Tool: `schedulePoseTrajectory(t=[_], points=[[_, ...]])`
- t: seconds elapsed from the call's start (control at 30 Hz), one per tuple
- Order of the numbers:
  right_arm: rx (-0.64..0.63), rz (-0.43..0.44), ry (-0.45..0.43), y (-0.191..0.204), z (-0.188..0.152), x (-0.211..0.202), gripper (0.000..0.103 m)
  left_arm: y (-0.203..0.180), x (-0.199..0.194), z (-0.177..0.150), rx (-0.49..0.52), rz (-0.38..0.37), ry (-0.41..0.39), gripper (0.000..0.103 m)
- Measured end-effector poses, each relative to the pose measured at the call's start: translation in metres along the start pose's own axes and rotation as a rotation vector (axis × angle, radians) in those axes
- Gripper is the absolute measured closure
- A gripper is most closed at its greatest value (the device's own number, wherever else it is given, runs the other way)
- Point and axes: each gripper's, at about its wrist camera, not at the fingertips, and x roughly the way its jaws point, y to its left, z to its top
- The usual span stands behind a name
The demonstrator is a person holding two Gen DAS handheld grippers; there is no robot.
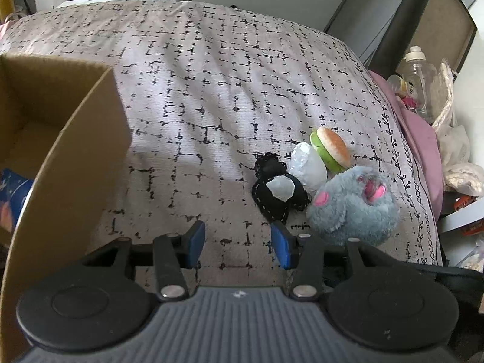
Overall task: Organize soft objects
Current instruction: 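Grasp the small flat blue plush with the right tool while the left tool approaches the black plush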
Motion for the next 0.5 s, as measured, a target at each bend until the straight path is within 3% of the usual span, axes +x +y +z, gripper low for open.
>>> schedulePoseTrajectory(t=[0.13, 0.33, 0.43, 0.5], points=[[0.012, -0.005, -0.02, -0.003, 0.001, -0.002, 0.101, -0.004, 0.008, 0.006, 0.027, 0.002, -0.006, 0.055], [0.052, 0.014, -0.033, -0.012, 0.004, -0.009, 0.101, -0.015, 0.023, 0.016, 0.063, -0.007, -0.005, 0.054], [0.081, 0.024, 0.0, -0.015, 0.003, -0.006, 0.097, -0.02, 0.026, 0.019, 0.07, -0.011, -0.008, 0.054], [0.089, 0.013, 0.012, -0.015, 0.005, -0.005, 0.077, -0.02, 0.026, 0.02, 0.065, -0.006, -0.012, 0.054]])
